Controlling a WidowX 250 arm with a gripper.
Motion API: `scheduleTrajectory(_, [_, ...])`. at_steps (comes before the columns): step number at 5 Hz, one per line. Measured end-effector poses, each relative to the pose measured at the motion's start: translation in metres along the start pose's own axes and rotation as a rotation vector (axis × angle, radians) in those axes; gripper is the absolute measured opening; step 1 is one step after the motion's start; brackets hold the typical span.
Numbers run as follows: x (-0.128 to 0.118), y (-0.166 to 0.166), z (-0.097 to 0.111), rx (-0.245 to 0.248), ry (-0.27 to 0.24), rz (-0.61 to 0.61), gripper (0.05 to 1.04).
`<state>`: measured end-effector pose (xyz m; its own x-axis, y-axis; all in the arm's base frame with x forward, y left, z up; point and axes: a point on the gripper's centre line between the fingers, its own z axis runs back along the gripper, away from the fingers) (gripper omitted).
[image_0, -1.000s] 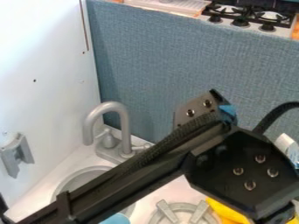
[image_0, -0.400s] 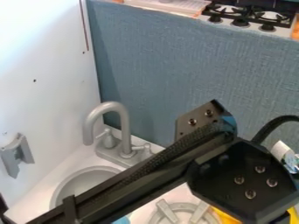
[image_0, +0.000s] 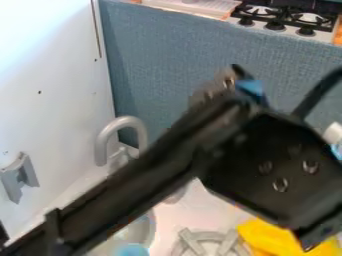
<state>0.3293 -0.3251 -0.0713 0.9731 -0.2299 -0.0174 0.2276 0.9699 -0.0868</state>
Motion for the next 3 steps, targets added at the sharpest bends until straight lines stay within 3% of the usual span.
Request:
scheduleTrajectory(1, [-0.042, 0.013, 0.041, 0.075, -0.043, 0.037, 0.990])
scheduleTrajectory(2, [-0.098, 0.026, 0.089, 0.137, -0.043, 0.061, 0.990])
scheduleTrajectory(3, [-0.139, 0.060, 0.111, 0.069, -0.001, 0.128, 0.991])
